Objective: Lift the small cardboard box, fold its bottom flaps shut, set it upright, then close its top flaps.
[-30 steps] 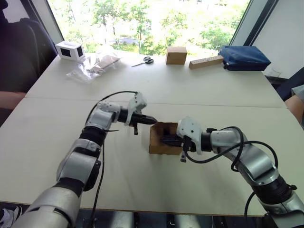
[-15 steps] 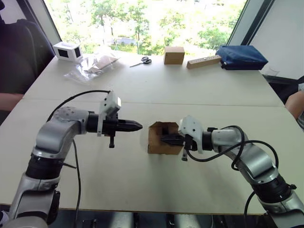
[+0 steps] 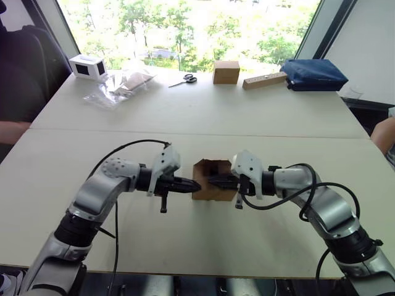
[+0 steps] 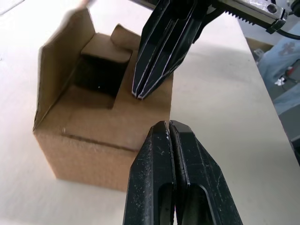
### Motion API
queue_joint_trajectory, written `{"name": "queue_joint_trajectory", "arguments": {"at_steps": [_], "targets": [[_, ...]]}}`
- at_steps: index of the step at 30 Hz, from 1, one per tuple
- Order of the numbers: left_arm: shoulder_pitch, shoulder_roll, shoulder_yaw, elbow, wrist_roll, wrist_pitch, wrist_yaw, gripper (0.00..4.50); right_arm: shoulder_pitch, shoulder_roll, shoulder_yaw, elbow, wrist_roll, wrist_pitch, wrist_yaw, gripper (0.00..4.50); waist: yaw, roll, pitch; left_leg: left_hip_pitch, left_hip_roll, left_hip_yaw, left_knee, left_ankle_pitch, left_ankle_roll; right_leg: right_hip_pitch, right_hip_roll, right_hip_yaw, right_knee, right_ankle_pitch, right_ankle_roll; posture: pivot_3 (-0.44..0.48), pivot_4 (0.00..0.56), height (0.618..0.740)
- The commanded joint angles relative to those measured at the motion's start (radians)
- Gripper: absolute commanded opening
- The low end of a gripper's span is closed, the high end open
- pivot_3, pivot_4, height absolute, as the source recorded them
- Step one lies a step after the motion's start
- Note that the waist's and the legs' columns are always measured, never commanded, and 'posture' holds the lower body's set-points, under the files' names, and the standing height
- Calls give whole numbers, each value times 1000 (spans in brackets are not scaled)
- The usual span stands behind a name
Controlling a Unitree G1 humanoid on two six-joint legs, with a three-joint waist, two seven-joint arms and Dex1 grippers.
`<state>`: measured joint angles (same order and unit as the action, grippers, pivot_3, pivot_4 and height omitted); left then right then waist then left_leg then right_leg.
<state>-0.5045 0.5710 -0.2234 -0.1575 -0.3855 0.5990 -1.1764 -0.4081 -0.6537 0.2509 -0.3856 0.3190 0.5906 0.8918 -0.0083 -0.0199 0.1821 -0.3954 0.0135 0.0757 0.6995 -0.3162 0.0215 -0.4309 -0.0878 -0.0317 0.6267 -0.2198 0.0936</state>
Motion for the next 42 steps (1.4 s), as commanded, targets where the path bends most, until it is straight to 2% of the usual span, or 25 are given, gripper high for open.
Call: {"name": "queue_joint_trajectory", "arguments": {"at_steps": [1,8,11,14,18,21,23,28,33,37,42], "targets": [[-11,-5,-12,20,15,-33,5,68,-13,-2,-18,-25,1,-12,4,0,-1,0,0,0,0,0,0,0,0,0,0,0,0,0,0,0,150,740],[-10,-15,-14,43,19,-53,14,68,-10,-6,-43,-42,29,-1,12,0,0,0,0,0,0,0,0,0,0,0,0,0,0,0,0,0,150,740],[-2,-16,-18,43,20,-56,13,68,-100,63,-214,-65,269,117,-13,0,-1,0,0,0,0,0,0,0,0,0,0,0,0,0,0,0,150,740],[1,-17,-20,50,23,-63,13,68,-191,93,-295,-23,327,138,-54,0,-2,1,0,1,1,0,0,0,0,0,0,0,1,0,0,0,150,740],[7,-17,-24,55,27,-71,17,68,-229,84,-241,69,203,63,-87,0,2,0,-1,2,1,-1,-1,0,0,2,0,-1,-1,0,0,0,150,740],[14,-13,-23,50,25,-70,17,68,-209,24,-73,137,14,-41,-58,0,-3,0,-1,3,0,1,-1,0,0,2,-1,0,0,0,0,0,150,740],[15,-13,-23,47,23,-69,20,68,-206,10,-26,162,-38,-71,-46,0,-3,0,-1,3,-1,1,-1,0,0,2,-1,1,0,0,0,0,150,740],[15,-18,-24,36,19,-60,31,68,-201,19,-7,180,-61,-87,-28,0,-3,1,0,3,0,1,-1,0,0,2,-1,0,0,0,0,0,150,740],[6,-17,-24,15,12,-51,34,68,-141,2,-28,83,-5,-36,21,0,-1,1,0,3,0,0,-1,0,0,2,-1,0,0,0,0,0,150,740],[-2,-30,12,-26,-51,10,47,68,-111,0,-35,57,-4,-16,18,0,-2,1,0,3,0,0,-1,0,0,2,-1,0,0,0,0,0,150,740],[-37,-73,120,-25,-164,111,119,68,-107,7,-34,63,-26,-26,-1,0,-2,1,0,3,0,0,-1,0,0,2,-1,0,0,0,0,0,150,740]]}}
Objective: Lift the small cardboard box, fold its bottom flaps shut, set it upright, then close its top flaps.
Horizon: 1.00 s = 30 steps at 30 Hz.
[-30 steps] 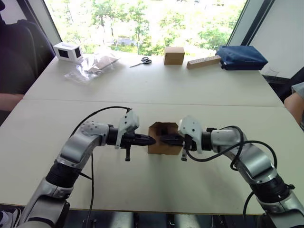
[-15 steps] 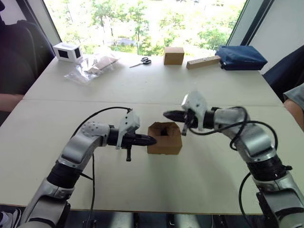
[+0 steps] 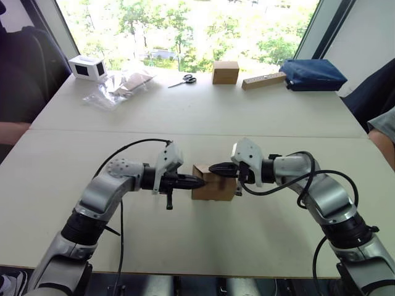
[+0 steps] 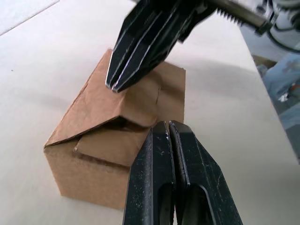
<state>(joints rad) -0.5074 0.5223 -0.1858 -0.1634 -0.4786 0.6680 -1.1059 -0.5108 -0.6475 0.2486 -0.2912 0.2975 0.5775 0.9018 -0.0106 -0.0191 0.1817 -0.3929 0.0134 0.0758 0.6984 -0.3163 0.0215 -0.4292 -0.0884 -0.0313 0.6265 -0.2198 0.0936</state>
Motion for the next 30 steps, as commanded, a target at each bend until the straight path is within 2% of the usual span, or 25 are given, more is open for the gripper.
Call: {"name": "queue_joint_trajectory", "arguments": {"at_steps": [1,8,15,25,30], "targets": [[-38,-30,91,-15,-75,48,60,68,-4,2,-33,-31,-4,-13,-13,0,1,0,0,0,0,0,0,0,0,0,0,0,0,0,0,0,150,740],[-68,-73,86,22,-67,50,113,68,0,3,-23,-33,-13,-20,-23,0,0,0,0,0,0,0,0,0,0,0,0,0,0,0,0,0,150,740],[-86,-107,41,119,15,-20,151,68,8,5,-23,-47,-17,-17,-26,0,2,0,0,0,0,0,0,0,0,0,0,0,0,0,0,0,150,740],[-73,-136,9,107,36,-11,175,68,30,10,-41,-89,-4,1,-46,0,1,0,0,0,0,0,0,0,0,0,0,0,0,0,0,0,150,740],[-70,-142,13,111,41,-18,185,68,37,-19,-89,-159,44,43,-31,0,2,0,0,0,0,0,0,0,0,0,0,0,0,0,0,0,150,740]]}}
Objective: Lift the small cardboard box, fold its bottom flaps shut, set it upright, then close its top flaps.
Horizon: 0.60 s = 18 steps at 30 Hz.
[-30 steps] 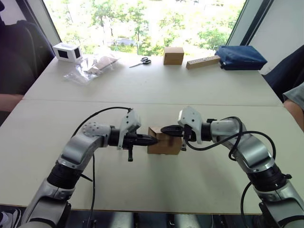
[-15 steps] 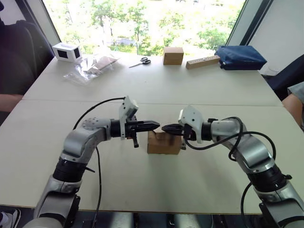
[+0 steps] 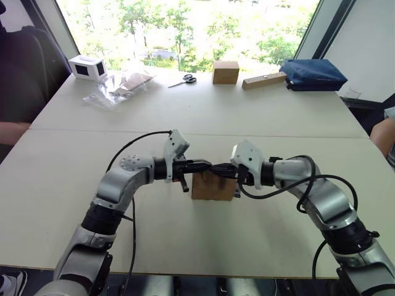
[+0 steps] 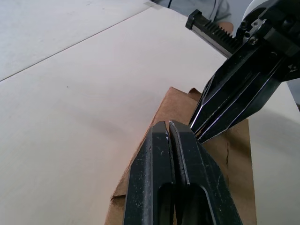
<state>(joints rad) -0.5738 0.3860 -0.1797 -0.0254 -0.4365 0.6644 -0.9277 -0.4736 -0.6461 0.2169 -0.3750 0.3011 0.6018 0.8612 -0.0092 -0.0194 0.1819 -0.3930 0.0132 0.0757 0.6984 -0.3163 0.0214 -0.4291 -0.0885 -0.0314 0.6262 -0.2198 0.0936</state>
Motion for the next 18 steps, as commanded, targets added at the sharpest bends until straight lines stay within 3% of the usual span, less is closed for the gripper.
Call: {"name": "queue_joint_trajectory", "arguments": {"at_steps": [1,18], "targets": [[-5,-7,11,-24,-3,-13,9,68,8,-25,-66,-95,63,35,19,0,1,0,0,0,0,0,0,0,0,0,0,0,0,0,0,0,150,740],[13,28,51,-42,-20,7,22,68,56,-61,26,-132,-4,21,33,0,0,0,0,0,0,0,0,0,0,0,0,0,0,0,0,0,150,740]]}}
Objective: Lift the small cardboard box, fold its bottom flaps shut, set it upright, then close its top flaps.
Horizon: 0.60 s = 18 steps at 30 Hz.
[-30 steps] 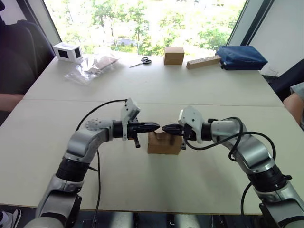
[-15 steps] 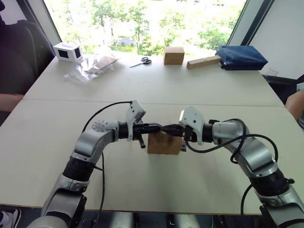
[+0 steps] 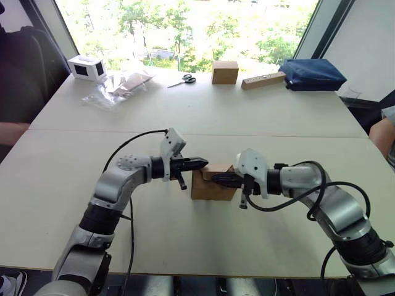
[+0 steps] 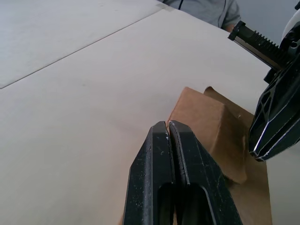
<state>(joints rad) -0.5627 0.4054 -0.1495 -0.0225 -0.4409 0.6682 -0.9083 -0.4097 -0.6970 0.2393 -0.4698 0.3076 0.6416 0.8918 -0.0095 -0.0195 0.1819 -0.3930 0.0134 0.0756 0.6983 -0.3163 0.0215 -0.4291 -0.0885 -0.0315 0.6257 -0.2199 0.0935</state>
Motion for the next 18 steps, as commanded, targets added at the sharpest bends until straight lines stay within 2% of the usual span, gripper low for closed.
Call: {"name": "queue_joint_trajectory", "arguments": {"at_steps": [1,18], "targets": [[4,11,22,-48,-17,6,3,68,-8,-9,4,-37,-12,-20,3,0,0,0,0,0,0,0,0,0,0,0,0,0,0,0,0,0,150,740],[27,-3,-3,-63,-11,7,2,68,-24,-5,54,36,-137,-69,-20,0,1,0,0,0,0,0,0,0,0,0,0,0,0,0,0,0,150,740]]}}
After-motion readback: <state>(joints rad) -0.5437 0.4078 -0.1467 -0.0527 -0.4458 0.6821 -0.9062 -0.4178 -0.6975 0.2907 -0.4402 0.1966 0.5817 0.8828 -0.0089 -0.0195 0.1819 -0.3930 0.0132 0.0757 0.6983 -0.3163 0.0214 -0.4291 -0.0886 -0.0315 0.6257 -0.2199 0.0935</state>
